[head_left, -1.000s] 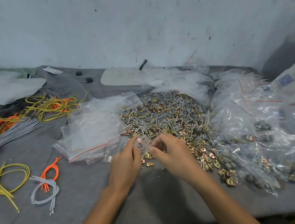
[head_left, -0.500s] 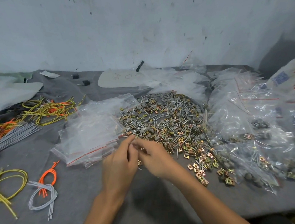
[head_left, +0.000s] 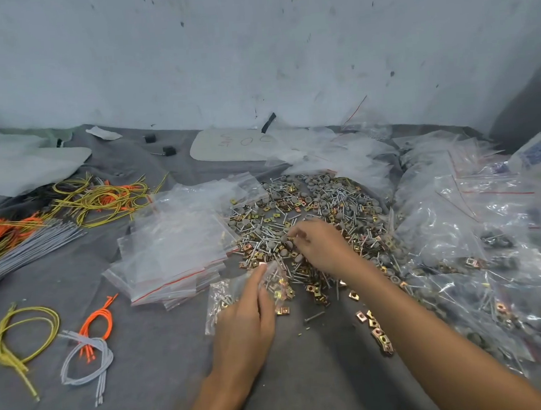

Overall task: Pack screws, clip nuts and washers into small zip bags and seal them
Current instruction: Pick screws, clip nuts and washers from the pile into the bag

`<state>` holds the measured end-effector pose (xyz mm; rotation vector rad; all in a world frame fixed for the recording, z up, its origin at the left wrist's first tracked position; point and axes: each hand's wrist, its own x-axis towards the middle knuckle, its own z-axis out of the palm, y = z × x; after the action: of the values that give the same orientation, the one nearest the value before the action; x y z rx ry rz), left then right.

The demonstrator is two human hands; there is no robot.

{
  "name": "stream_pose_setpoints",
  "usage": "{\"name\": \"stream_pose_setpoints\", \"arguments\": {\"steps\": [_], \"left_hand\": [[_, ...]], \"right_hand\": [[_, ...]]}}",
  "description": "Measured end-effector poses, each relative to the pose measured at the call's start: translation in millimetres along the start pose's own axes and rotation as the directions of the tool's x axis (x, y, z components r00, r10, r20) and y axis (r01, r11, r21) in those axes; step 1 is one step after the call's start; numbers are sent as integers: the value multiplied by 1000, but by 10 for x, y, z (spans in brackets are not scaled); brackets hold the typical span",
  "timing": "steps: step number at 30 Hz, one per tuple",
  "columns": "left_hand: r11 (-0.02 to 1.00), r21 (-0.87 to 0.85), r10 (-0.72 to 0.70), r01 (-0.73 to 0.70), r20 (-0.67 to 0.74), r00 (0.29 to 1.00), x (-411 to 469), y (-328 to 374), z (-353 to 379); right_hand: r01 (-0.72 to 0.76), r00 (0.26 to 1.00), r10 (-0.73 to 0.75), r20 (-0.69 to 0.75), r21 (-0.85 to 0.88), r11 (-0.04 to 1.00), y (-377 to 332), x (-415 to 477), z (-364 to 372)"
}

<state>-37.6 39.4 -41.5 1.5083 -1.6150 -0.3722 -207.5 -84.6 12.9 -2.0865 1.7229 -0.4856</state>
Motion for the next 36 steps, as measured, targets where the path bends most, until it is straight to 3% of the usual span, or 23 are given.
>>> {"name": "stream_pose_setpoints", "arguments": {"steps": [13,24,30,33,36], "left_hand": [[1000,-20,12,-13,-31,999,7,22,-15],[1000,-2,-8,8,-33,999,11,7,-12],[1000,-12,-12,11,-45,999,17,2,-10],[1000,-10,-8,7,-44,999,13,-3,-8],[1000,-18,15,-16,-61,998,15,-5,-5]], "right_hand": [[110,976,-45,215,-301,947,-18,245,43],[134,986,-93,135,-337,932,54,119,-37],[130,991,-132,4,-192,973,100,-119,-107],[75,997,-73,-31,71,995,90,-344,-113],[59,998,-52,-29,303,951,44,-613,-43]]}}
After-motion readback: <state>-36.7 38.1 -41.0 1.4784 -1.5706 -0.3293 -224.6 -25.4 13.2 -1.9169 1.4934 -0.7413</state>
